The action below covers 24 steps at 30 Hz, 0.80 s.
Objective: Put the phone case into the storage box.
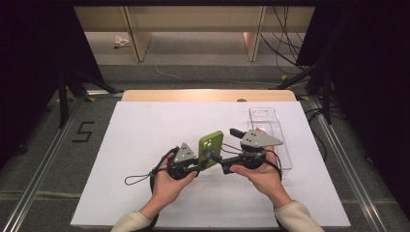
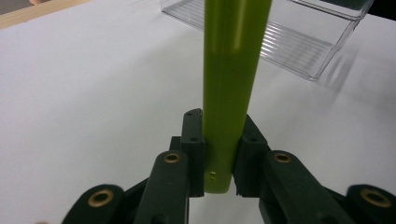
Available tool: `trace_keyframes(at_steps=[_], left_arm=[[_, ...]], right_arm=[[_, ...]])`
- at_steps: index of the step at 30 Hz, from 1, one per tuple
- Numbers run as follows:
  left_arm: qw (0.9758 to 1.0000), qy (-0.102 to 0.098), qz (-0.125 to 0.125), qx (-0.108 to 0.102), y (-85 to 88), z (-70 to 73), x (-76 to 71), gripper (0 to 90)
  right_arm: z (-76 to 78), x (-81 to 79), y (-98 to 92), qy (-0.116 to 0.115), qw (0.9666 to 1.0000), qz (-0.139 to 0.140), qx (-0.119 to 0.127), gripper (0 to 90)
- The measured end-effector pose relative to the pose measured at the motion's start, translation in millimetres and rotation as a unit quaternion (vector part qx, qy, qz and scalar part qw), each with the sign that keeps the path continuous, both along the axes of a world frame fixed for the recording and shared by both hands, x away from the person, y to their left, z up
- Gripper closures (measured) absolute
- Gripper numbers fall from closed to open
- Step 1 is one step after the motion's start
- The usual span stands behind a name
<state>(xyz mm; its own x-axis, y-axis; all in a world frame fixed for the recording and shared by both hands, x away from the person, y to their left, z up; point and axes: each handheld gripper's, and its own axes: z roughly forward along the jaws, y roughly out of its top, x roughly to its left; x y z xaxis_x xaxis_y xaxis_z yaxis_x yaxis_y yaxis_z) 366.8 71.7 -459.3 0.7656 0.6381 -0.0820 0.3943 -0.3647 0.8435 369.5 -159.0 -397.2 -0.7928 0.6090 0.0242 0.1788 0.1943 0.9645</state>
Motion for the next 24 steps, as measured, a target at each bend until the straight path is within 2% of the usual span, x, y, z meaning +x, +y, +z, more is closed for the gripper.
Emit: trace_keyframes(at_steps=[24], left_arm=[[1.0,-0.001,0.007,0.003,-8.0,1.5,3.4,77.0]], right_arm=[[-0.4,0.0,0.4,0.003,0.9999,-0.013,0.008,0.3]])
